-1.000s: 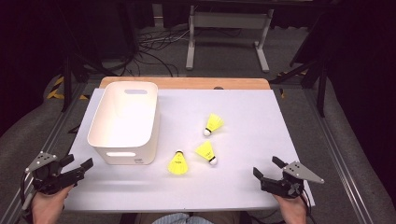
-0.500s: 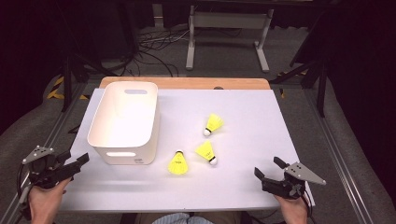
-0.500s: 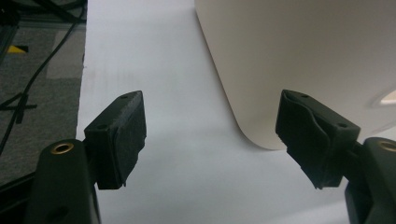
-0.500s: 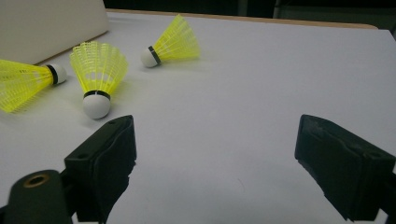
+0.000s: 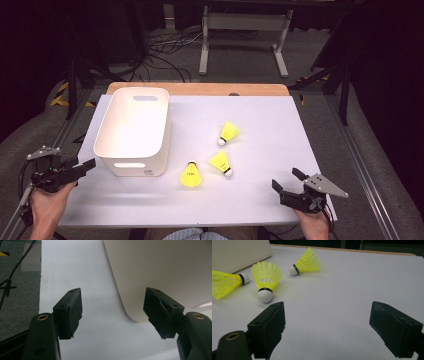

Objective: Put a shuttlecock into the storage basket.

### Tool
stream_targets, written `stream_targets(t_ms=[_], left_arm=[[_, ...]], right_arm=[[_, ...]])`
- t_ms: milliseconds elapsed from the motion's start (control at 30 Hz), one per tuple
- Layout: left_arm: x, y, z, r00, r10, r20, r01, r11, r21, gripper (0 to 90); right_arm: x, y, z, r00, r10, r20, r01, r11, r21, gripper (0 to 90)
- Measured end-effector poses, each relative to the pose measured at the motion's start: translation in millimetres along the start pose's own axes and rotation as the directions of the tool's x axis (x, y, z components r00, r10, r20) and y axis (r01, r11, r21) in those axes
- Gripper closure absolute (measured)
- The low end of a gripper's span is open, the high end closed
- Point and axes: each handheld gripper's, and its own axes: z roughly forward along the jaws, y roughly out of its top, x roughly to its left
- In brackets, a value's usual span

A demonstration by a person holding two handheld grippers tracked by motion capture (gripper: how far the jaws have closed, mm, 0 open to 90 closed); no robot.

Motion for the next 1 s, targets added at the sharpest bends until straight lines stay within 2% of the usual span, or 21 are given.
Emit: stream_targets(t_ms=[267, 400, 600, 733, 867, 1000], left_arm=[[0.3, 13.4, -5.5, 0.9999, -0.010, -0.011, 0.010, 0.9994, 0.032, 35.9], [-1.1, 23.0, -9.1, 0.9999, -0.013, -0.003, 0.013, 0.9989, 0.044, 37.8], [-7.1, 34.9, -13.3, 1.0000, 0.009, 0.003, -0.009, 0.9981, 0.062, 37.9], [-8.8, 41.8, -14.7, 0.9999, 0.008, 0.013, -0.009, 0.9974, 0.071, 38.9], [-12.9, 51.0, -17.7, 0.9997, 0.020, 0.010, -0.021, 0.9966, 0.079, 39.9], [-16.2, 59.8, -19.3, 0.9989, 0.045, -0.008, -0.044, 0.9932, 0.107, 41.3]], right_arm=[[-0.7, -0.6, 0.9, 0.9999, 0.007, -0.008, -0.007, 1.000, 0.008, 13.5], [-0.2, -0.5, 1.6, 0.9999, 0.006, -0.012, -0.006, 1.000, 0.012, 13.5], [-0.4, -0.6, 1.6, 0.9999, 0.009, -0.012, -0.009, 1.000, 0.012, 13.5], [-0.4, -0.6, 2.0, 0.9999, 0.006, -0.014, -0.006, 1.000, 0.014, 13.6], [-0.6, -0.9, 1.8, 0.9999, 0.005, -0.014, -0.005, 1.000, 0.017, 13.7], [-0.8, -1.0, 1.8, 0.9999, 0.005, -0.016, -0.005, 1.000, 0.019, 13.7]])
